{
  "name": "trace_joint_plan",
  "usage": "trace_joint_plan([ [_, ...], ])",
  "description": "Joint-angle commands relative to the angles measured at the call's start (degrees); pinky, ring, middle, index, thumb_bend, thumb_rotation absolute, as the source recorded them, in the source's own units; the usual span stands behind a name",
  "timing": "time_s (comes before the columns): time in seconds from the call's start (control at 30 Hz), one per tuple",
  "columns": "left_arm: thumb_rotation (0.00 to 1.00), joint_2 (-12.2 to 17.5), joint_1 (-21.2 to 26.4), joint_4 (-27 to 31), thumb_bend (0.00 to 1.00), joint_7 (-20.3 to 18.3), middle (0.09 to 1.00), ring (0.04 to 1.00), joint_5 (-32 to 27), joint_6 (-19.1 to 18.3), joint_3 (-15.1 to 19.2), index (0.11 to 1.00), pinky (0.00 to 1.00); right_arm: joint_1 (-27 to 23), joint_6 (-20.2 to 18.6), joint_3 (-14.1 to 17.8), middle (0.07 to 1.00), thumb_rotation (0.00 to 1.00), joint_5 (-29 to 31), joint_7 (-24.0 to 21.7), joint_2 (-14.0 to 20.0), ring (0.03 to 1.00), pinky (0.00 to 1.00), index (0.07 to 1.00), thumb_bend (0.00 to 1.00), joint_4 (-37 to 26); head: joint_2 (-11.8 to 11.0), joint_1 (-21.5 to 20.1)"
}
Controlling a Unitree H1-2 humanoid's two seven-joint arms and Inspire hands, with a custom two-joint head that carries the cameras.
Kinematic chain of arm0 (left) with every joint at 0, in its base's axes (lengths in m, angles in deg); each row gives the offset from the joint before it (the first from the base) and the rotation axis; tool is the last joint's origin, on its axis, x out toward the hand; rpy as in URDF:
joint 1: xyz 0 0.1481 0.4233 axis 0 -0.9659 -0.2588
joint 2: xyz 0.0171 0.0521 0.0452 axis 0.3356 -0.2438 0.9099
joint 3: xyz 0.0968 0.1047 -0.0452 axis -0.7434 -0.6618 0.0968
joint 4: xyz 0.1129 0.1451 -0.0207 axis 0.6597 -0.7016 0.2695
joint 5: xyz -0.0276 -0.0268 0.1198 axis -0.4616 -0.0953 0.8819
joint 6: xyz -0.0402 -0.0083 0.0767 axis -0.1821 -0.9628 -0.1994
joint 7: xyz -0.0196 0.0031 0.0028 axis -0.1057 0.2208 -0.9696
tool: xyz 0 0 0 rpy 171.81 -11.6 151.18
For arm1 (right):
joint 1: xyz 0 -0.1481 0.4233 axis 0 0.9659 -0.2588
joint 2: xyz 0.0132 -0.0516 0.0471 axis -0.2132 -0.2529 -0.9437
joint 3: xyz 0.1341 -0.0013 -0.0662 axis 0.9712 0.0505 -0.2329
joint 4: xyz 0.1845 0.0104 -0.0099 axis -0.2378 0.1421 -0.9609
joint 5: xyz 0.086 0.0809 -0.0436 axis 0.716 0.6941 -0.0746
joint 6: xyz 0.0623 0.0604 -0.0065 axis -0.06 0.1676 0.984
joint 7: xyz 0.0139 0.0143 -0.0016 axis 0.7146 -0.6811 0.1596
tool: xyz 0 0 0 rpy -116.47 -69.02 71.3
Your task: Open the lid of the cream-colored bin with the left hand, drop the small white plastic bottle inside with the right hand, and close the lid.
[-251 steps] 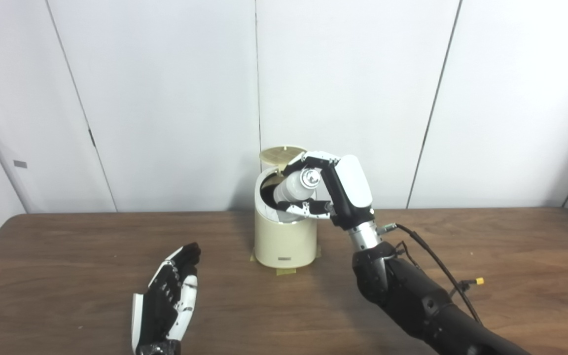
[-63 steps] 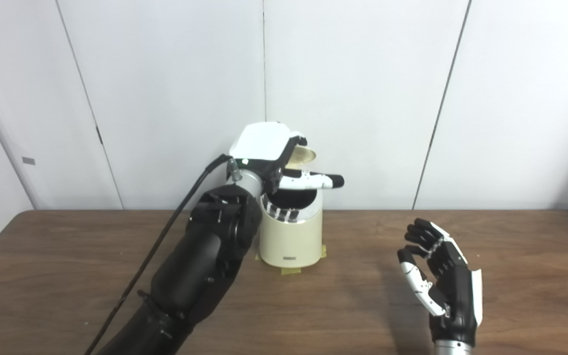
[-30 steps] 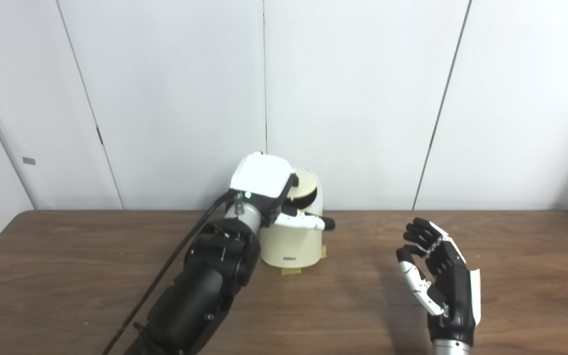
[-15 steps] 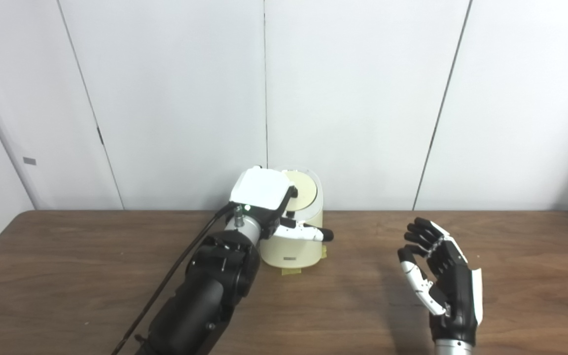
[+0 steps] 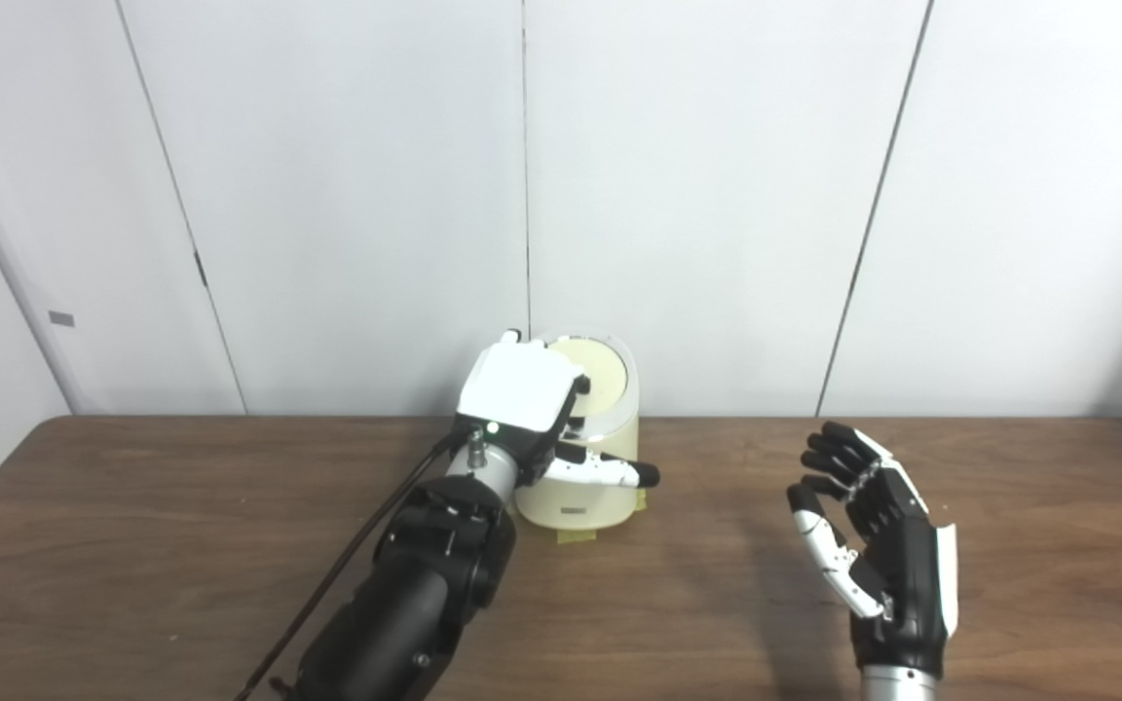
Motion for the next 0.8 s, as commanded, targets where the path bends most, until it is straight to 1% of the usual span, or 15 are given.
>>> trace_joint_plan([
  [0.0, 1.00, 0.75, -0.04, -2.29, 1.00, -0.64, 0.789, 0.927, -1.19, 0.05, 0.42, 0.776, 1.00, -2.10, 1.08, -0.01, 0.708, 0.28, -0.13, -0.18, -0.22, 0.687, 0.61, 0.711, 0.26, -1.59, 0.03, 0.02],
  [0.07, 1.00, 0.53, -0.12, -1.86, 1.00, 0.79, 0.798, 0.928, -1.85, -0.19, 1.13, 0.779, 1.00, -2.11, 1.06, -0.03, 0.707, 0.29, -0.15, -0.19, -0.23, 0.685, 0.61, 0.710, 0.26, -1.58, 0.03, 0.02],
  [0.1, 1.00, 0.18, -0.25, -1.66, 0.98, 2.55, 0.796, 0.921, -2.48, -0.37, 1.82, 0.781, 1.00, -2.07, 0.86, -0.06, 0.708, 0.29, -0.20, -0.21, -0.27, 0.687, 0.61, 0.712, 0.26, -1.74, 0.03, 0.02],
  [0.13, 1.00, -0.51, -0.52, -1.60, 0.93, 5.85, 0.774, 0.897, -3.75, -0.40, 3.02, 0.768, 1.00, -2.00, 0.61, -0.10, 0.708, 0.29, -0.28, -0.21, -0.33, 0.688, 0.61, 0.713, 0.25, -1.97, 0.03, 0.02],
  [0.17, 1.00, -1.27, -0.77, -1.71, 0.85, 9.54, 0.747, 0.873, -4.91, -0.38, 4.22, 0.748, 1.00, -1.96, 0.40, -0.12, 0.709, 0.29, -0.26, -0.23, -0.40, 0.688, 0.61, 0.713, 0.25, -2.11, 0.01, -0.10],
  [0.2, 1.00, -1.75, -0.93, -1.88, 0.79, 12.11, 0.734, 0.856, -5.73, -0.32, 4.95, 0.734, 1.00, -1.94, 0.27, -0.12, 0.710, 0.29, -0.25, -0.22, -0.45, 0.689, 0.61, 0.714, 0.25, -2.19, 0.01, -0.10],
  [0.23, 1.00, -2.42, -1.08, -2.01, 0.75, 15.88, 0.727, 0.845, -6.73, 0.12, 5.96, 0.726, 1.00, -1.96, 0.32, -0.11, 0.710, 0.29, -0.03, -0.26, -0.50, 0.689, 0.61, 0.714, 0.25, -2.16, 0.01, 0.03],
  [0.27, 1.00, -2.89, -1.14, -1.98, 0.69, 18.69, 0.735, 0.842, -7.61, 0.64, 6.67, 0.730, 1.00, -1.99, 0.43, -0.09, 0.709, 0.29, 0.04, -0.24, -0.54, 0.689, 0.61, 0.712, 0.25, -2.07, -0.01, 0.06],
  [0.33, 0.99, -3.27, -1.04, -1.84, 0.63, 21.73, 0.776, 0.863, -8.77, 1.31, 7.30, 0.764, 1.00, -2.06, 0.70, -0.08, 0.707, 0.28, 0.01, -0.25, -0.51, 0.686, 0.61, 0.710, 0.25, -1.84, -0.10, 0.13],
  [0.4, 0.99, -3.14, -0.68, -1.51, 0.63, 22.38, 0.904, 0.954, -9.77, 1.66, 7.36, 0.878, 1.00, -2.08, 0.75, -0.09, 0.706, 0.29, -0.18, -0.22, -0.51, 0.686, 0.61, 0.711, 0.25, -1.66, -0.13, 0.11],
  [0.43, 0.98, -3.03, -0.48, -1.34, 0.63, 22.07, 0.961, 0.982, -10.16, 1.61, 7.33, 0.932, 1.00, -2.05, 0.61, -0.10, 0.704, 0.30, -0.10, -0.26, -0.55, 0.685, 0.61, 0.709, 0.25, -1.70, -0.13, 0.11],
  [0.47, 0.98, -2.87, -0.31, -1.25, 0.64, 21.62, 0.980, 0.991, -10.38, 1.44, 7.20, 0.960, 1.00, -2.01, 0.39, -0.11, 0.705, 0.30, -0.03, -0.29, -0.61, 0.687, 0.61, 0.709, 0.25, -1.79, -0.13, 0.11],
  [0.5, 0.98, -2.73, -0.20, -1.21, 0.65, 21.32, 0.992, 0.997, -10.52, 1.26, 7.04, 0.979, 1.00, -1.98, 0.24, -0.12, 0.706, 0.30, 0.03, -0.31, -0.64, 0.689, 0.62, 0.710, 0.25, -1.85, -0.13, 0.11],
  [0.63, 1.00, -2.06, 0.38, -1.11, 0.70, 18.41, 1.000, 1.000, -10.45, 0.04, 6.34, 0.999, 1.00, -1.81, -0.19, -0.28, 0.707, 0.31, 0.68, -0.75, -0.80, 0.692, 0.62, 0.710, 0.26, -2.16, -0.20, 0.04],
  [0.77, 1.00, -2.11, -0.02, -0.71, 0.70, 19.43, 1.000, 1.000, -12.52, 0.96, 7.01, 1.000, 1.00, -1.78, -0.59, -0.33, 0.706, 0.30, 0.45, -0.59, -0.93, 0.690, 0.61, 0.707, 0.26, -2.43, -0.20, 0.04],
])
